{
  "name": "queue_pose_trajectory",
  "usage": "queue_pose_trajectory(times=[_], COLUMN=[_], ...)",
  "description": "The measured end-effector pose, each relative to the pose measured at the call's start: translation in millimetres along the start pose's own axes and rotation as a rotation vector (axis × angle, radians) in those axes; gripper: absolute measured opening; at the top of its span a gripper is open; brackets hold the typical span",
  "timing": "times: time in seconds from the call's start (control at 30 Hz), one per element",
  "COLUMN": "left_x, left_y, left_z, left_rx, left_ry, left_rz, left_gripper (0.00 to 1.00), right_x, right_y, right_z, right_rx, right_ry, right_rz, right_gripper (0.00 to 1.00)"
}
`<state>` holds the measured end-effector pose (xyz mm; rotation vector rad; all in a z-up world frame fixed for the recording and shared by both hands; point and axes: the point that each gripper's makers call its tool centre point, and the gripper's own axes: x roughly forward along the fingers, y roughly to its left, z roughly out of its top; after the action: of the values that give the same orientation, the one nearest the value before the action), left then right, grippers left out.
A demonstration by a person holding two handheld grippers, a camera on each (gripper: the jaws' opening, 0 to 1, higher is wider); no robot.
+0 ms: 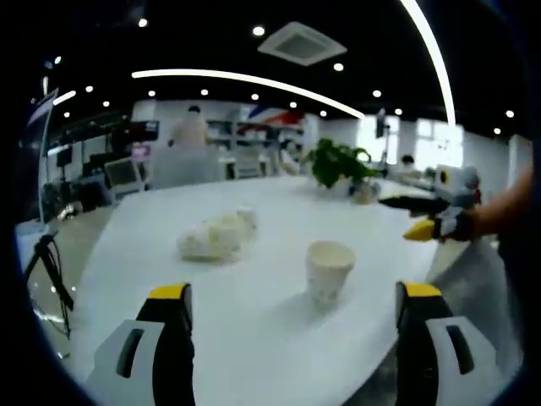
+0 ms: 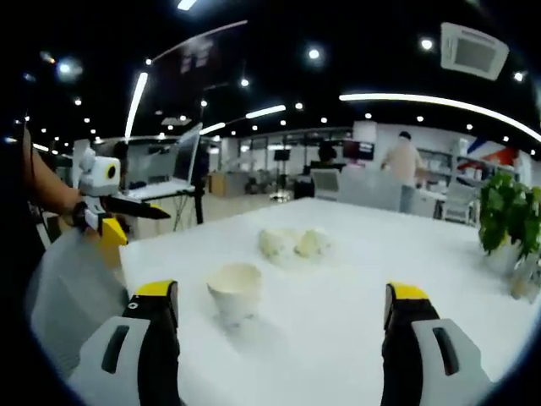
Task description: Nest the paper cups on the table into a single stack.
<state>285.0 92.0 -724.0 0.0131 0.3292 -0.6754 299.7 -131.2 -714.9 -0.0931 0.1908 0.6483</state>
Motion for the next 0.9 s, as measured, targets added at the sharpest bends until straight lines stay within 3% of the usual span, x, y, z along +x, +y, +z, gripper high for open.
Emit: queue_pose_trajectory(times=[0.3, 0.57, 0.9], left_x=[24.1, 55.7, 89.8], left_y=[10.7, 19.5, 38.9], left_z=[5.2, 24.8, 46.4], left_rx=[0.009, 0.044, 0.01], left_ry=[0.009, 0.0, -0.035], left_rz=[-0.003, -0.024, -0.038], left_gripper=[0.99, 0.99, 0.99], right_x=[-1.0, -2.7, -3.8], right_y=[-0.9, -7.2, -6.8], right_z=[-0.9, -1.9, -0.9], right_rx=[0.041, 0.045, 0.048], right_ry=[-0.008, -0.007, -0.013], right_rz=[0.004, -0.024, -0.025], right_gripper=[1.0, 1.0, 0.99])
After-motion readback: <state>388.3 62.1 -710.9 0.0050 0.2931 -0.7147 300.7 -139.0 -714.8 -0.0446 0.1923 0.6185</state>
